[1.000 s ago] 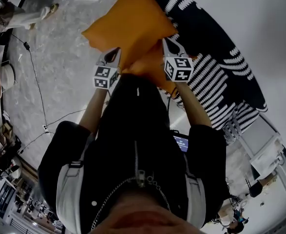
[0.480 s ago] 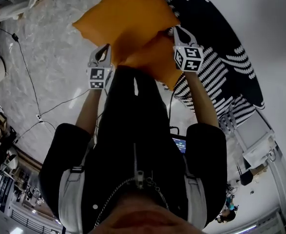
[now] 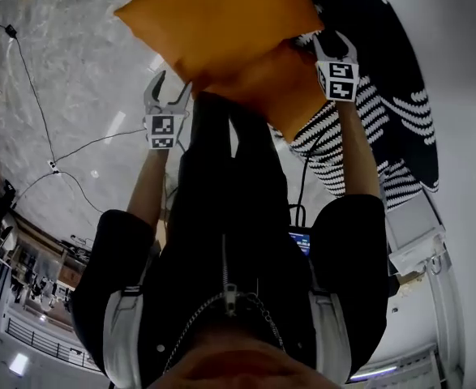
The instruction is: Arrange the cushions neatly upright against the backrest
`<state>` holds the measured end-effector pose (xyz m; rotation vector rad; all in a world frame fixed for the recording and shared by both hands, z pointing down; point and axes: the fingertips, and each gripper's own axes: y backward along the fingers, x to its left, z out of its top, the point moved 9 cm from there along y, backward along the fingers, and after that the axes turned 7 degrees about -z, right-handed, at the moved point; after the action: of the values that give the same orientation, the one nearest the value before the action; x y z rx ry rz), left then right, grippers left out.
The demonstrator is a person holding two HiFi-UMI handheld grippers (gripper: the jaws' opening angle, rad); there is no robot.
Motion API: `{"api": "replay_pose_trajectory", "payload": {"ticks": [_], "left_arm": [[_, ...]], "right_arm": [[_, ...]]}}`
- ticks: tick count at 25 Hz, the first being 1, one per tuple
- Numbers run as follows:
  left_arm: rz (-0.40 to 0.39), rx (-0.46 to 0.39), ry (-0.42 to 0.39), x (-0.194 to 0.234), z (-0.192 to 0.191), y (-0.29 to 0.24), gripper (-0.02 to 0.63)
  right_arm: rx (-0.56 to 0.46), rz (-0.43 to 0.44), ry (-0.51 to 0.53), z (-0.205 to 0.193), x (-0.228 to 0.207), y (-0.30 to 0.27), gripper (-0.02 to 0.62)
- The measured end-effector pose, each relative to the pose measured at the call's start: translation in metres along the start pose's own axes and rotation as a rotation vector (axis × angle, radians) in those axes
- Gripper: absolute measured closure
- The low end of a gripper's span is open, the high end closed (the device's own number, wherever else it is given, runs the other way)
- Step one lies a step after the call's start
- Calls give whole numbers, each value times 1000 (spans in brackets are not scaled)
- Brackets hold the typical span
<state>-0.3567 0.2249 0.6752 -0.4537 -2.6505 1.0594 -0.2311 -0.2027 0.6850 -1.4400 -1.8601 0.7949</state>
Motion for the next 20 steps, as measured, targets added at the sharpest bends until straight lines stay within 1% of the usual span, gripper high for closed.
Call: {"api": "replay_pose_trajectory", "payload": {"ticks": [2, 3, 6, 10, 13, 18, 20], "left_arm": [[-4, 18, 20, -3, -15, -7, 282], [-8, 33, 30, -7, -24, -8, 268], [-38, 97, 52, -18, -57, -11, 258], [-97, 163, 66, -25, -97, -19, 252], [-119, 188, 93, -31, -111, -30, 249], [-107, 207, 141, -36, -130, -48, 252], [-83, 201, 168, -37, -131, -53, 277]], "right_arm": [[20, 29, 33, -10, -5, -17, 382], [36, 42, 65, -14, -5, -24, 371], [95, 72, 195, -30, 0, -44, 343], [187, 105, 348, -55, 13, -77, 336], [214, 111, 441, -62, 11, -98, 334], [282, 123, 571, -84, 14, -126, 309], [302, 115, 597, -94, 9, -137, 280]]}}
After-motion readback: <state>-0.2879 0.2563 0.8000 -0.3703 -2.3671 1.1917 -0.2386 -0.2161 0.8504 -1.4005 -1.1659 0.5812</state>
